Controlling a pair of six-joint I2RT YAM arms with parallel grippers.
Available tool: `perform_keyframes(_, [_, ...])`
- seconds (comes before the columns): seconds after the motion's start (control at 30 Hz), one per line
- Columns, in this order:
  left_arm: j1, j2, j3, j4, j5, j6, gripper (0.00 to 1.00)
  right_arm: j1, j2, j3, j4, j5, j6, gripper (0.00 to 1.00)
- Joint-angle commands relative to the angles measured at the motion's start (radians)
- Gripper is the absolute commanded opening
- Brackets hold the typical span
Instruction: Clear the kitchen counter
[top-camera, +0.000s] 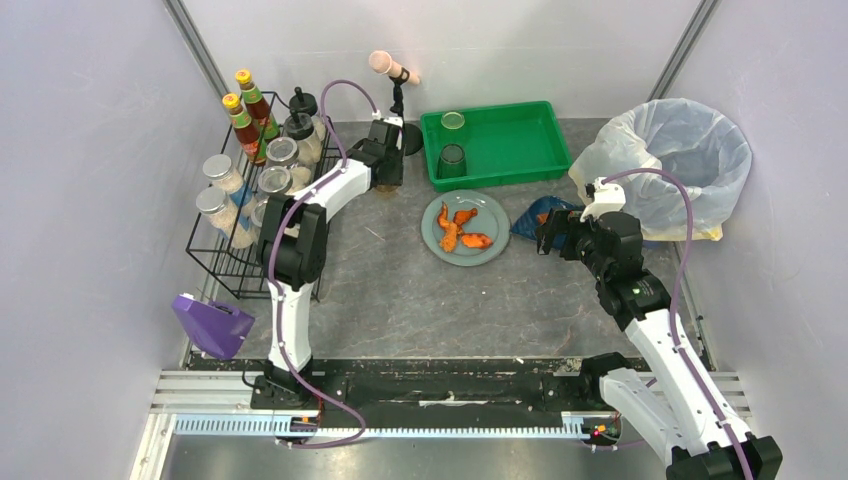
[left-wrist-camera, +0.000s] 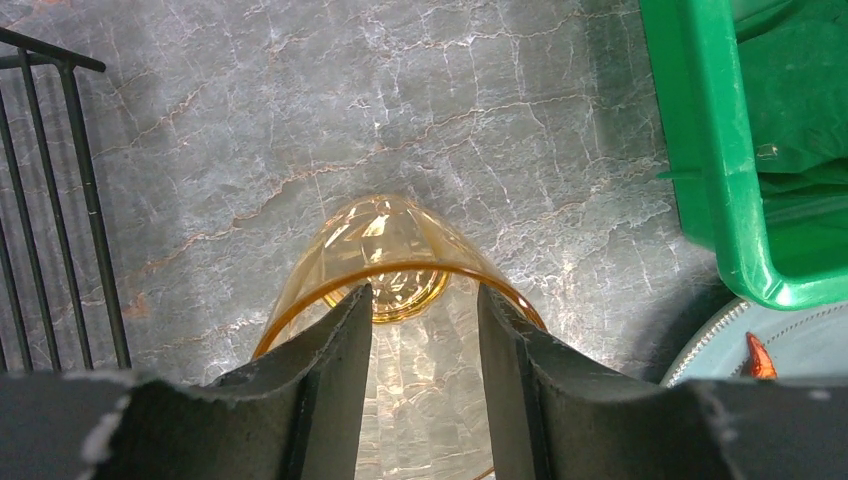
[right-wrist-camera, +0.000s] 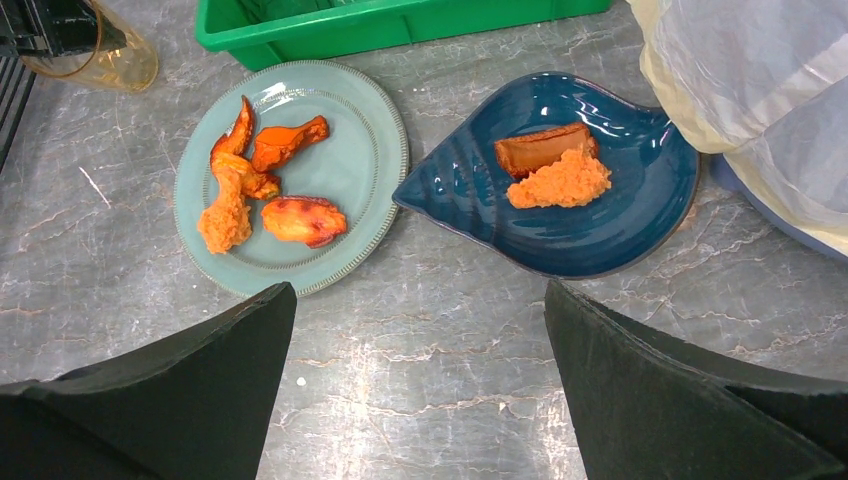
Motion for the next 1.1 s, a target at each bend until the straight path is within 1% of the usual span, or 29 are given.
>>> perform_keyframes(0.0, [0.001, -0.044, 0.031, 0.002, 0.008, -0.036, 0.51, -0.004, -0.011, 0.004, 0.032, -0.008, 0.012, 0.98])
perform_keyframes(0.23, [0.006, -0.088, 0.054, -0.002, -0.036, -0.007, 0.55, -0.004, -0.014, 0.002, 0.037, -0.015, 0.024, 0.98])
perform_keyframes(0.53, [0.015, -0.141, 0.062, 0.01, -0.048, -0.04, 0.57, -0.004, -0.018, 0.004, 0.038, -0.012, 0.027, 0.98])
perform_keyframes(0.63, [0.014, -0.15, 0.067, 0.011, -0.071, -0.04, 0.57, -0.004, -0.015, 0.007, 0.038, -0.014, 0.028, 0.98])
perform_keyframes(0.77, [0.025, -0.135, 0.077, -0.02, -0.138, -0.072, 0.57, -0.004, -0.011, 0.007, 0.042, -0.018, 0.031, 0.98])
perform_keyframes(0.87, [0.05, -0.121, 0.07, -0.029, -0.122, -0.127, 0.58, -0.003, -0.013, 0.004, 0.04, -0.019, 0.032, 0.98])
perform_keyframes(1.07, [0.071, -0.054, 0.089, -0.035, -0.09, -0.178, 0.56, -0.004, -0.013, 0.002, 0.04, -0.022, 0.032, 0.98])
